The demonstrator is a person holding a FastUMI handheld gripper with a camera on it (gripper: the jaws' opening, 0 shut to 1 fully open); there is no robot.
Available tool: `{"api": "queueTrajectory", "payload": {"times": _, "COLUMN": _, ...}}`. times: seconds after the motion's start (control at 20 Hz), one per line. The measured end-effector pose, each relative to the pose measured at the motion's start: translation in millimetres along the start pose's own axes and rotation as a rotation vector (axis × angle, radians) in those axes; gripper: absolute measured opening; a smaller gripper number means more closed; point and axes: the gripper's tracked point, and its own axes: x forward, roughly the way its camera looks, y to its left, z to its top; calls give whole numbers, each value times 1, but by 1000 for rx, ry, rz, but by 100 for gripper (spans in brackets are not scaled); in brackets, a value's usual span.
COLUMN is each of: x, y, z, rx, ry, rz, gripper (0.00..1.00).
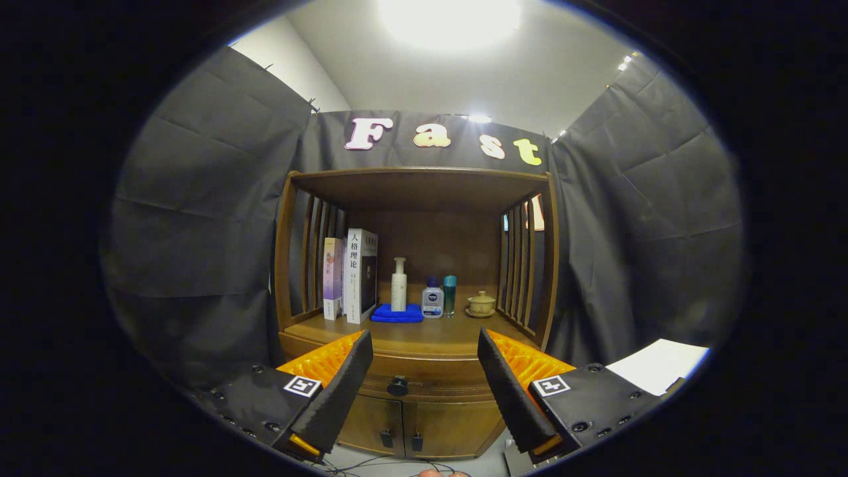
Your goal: Pull open the drawer, take out the items inside it, and place them on the countertop above the cabinet.
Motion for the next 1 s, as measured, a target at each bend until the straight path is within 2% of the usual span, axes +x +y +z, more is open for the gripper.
{"api": "queueTrajectory", "payload": {"times": 0.3, "x": 23, "y": 5, "z": -12, "rx": -18, "ry": 22, "rz": 8, "gripper": 100}}
{"api": "queueTrajectory", "payload": {"times": 0.45, "x": 38, "y": 14, "z": -26, "rx": 16, "ry": 51, "rz": 29, "gripper": 100}}
{"api": "queueTrajectory", "payload": {"times": 1.0, "x": 111, "y": 44, "z": -112, "rx": 42, "ry": 175, "rz": 78, "gripper": 100}}
